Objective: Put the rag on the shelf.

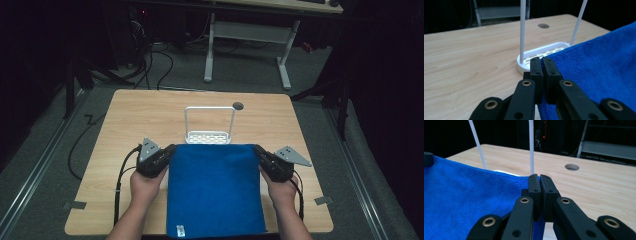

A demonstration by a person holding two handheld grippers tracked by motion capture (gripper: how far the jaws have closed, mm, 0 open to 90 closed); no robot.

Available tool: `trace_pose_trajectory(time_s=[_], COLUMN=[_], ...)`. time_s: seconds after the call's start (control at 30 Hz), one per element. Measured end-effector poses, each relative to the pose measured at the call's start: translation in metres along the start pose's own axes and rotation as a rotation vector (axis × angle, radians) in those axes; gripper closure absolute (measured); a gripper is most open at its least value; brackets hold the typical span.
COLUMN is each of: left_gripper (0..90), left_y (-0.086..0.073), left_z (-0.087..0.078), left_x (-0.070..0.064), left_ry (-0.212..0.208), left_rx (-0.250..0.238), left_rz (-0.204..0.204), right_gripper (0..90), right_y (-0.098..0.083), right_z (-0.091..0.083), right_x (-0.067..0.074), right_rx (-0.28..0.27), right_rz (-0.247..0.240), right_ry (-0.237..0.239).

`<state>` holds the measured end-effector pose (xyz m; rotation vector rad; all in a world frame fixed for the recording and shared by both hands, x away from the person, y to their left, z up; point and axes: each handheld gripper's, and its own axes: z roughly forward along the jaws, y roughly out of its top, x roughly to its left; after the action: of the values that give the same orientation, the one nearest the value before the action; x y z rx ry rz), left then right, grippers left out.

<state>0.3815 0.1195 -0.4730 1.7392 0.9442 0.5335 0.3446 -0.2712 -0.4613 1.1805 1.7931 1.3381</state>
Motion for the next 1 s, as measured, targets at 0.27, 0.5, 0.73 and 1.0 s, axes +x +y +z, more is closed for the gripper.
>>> trace_pose_trajectory(time_s=[0.27, 0.5, 0.73, 1.0], left_gripper=[87.8, 87.9, 88.0, 87.9], left_y=[0.02, 0.045, 0.068, 0.085], left_z=[-0.009, -0.016, -0.022, -0.028], left_x=[-0.002, -0.01, -0.015, -0.015], left_ry=[0.012, 0.031, 0.042, 0.047], left_rx=[-0.053, -0.116, -0.17, -0.219], left_rz=[0.01, 0.037, 0.062, 0.064], right_gripper=[88.5, 88.4, 88.4, 88.4], right_y=[0.014, 0.035, 0.055, 0.078], right_z=[-0.008, -0.02, -0.03, -0.035], right_x=[-0.002, -0.001, -0.001, 0.003], right_rx=[-0.042, -0.102, -0.166, -0.22], right_rz=[0.001, -0.012, -0.028, -0.045], right_ry=[-0.009, -0.024, -0.04, -0.044])
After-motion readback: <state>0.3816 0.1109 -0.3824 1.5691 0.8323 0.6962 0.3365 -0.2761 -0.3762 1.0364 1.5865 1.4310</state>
